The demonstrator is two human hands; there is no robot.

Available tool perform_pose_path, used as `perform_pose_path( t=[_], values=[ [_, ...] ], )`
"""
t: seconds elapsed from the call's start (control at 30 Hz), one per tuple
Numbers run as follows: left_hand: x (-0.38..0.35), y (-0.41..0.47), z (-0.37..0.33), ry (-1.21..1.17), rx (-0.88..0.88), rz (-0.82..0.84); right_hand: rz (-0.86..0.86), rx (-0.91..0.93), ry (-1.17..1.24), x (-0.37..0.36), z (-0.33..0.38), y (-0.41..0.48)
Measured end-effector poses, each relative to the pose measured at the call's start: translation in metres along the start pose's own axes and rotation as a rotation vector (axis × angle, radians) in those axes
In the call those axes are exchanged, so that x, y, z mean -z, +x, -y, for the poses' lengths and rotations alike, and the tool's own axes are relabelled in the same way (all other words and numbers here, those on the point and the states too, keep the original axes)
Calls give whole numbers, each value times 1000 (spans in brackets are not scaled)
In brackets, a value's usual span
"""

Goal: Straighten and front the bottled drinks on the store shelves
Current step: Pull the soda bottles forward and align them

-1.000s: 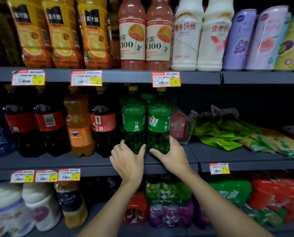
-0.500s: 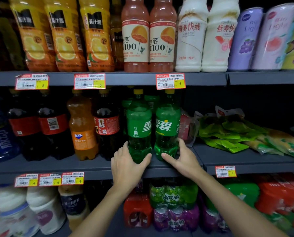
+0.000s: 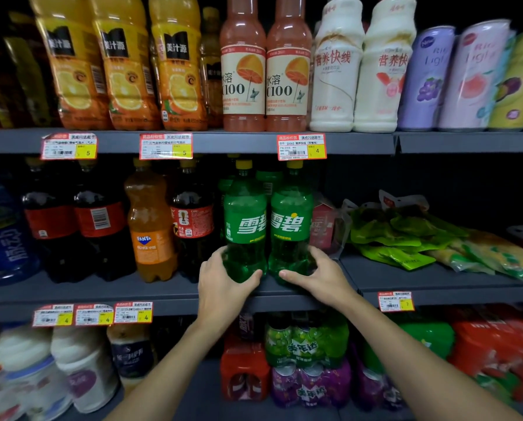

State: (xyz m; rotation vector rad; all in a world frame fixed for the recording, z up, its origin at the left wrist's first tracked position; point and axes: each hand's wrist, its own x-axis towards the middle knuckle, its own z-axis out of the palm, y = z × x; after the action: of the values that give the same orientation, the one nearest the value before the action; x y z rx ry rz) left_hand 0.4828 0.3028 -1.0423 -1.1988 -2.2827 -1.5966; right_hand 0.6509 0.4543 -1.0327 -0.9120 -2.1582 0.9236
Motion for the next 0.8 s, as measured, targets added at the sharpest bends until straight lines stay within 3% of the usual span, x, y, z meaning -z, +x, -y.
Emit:
perform_pose_path(
  t=[0.1, 0.3, 0.8],
  values=[
    [0, -5, 1, 35, -69, 2, 57, -8, -2, -2, 3, 3],
    [-14, -18, -8, 0, 34, -107, 24, -18, 22, -10, 2, -1],
    [13, 3, 12, 39, -73, 34, 79, -28, 91, -1, 0, 2]
  ],
)
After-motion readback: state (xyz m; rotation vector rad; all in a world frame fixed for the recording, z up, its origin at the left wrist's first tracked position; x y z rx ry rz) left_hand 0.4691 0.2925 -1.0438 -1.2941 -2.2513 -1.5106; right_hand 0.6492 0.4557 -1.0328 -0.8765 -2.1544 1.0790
